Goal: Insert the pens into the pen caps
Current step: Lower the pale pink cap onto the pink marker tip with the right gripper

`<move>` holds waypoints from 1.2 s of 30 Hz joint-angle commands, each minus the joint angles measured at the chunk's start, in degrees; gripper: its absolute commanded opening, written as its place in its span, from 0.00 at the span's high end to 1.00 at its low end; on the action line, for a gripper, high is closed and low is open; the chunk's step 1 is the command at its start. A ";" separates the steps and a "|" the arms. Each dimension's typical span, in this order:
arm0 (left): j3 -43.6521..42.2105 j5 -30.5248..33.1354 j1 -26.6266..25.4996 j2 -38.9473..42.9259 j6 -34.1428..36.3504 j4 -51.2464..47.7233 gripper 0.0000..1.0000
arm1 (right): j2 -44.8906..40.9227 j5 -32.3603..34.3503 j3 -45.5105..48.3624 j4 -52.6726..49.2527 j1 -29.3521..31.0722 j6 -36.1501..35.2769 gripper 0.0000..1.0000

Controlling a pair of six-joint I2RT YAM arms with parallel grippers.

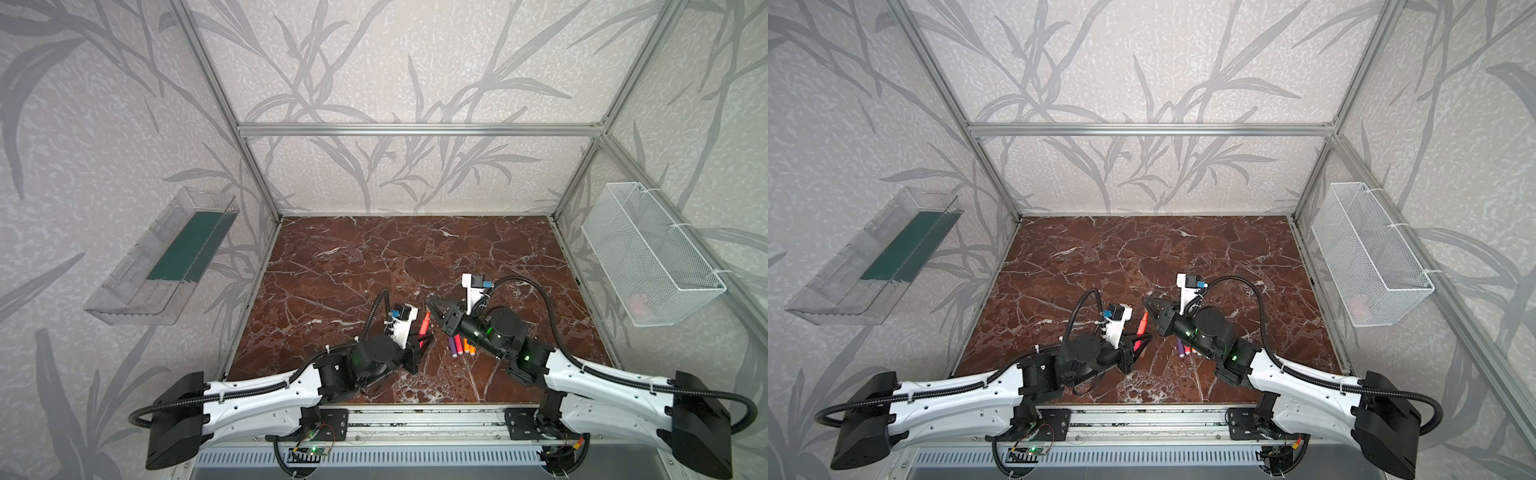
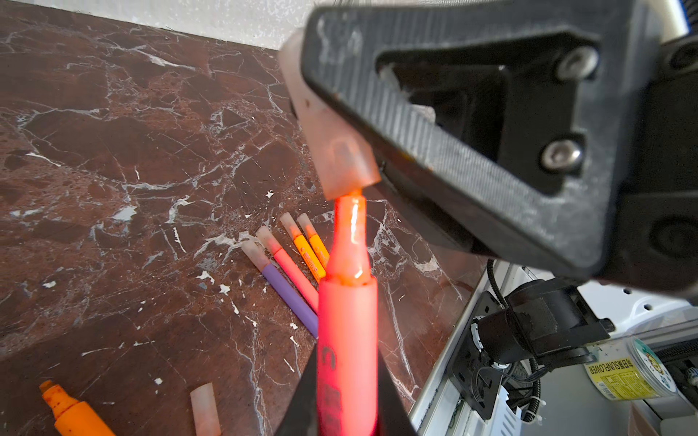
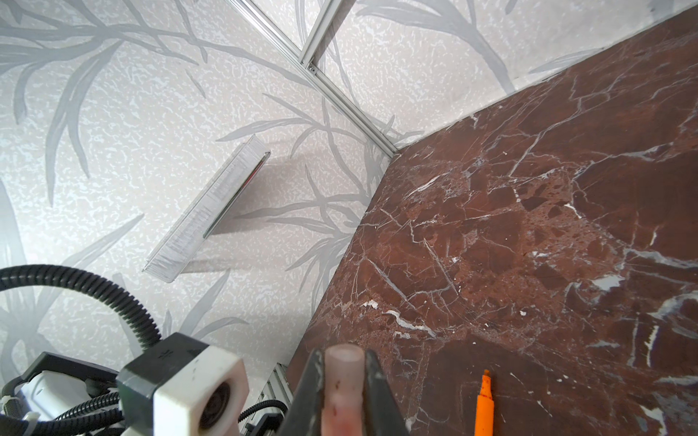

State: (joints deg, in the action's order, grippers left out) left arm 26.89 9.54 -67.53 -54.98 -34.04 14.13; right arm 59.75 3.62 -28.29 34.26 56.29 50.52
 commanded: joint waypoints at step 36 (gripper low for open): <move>-5.05 -8.35 7.98 6.90 -5.18 10.61 1.00 | 10.93 3.08 5.22 21.40 10.38 -1.63 0.92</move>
State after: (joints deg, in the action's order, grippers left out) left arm 21.26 -0.80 -60.71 -49.10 -38.61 18.00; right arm 70.00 13.02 -23.07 56.77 63.96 49.91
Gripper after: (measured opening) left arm 0.166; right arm 0.156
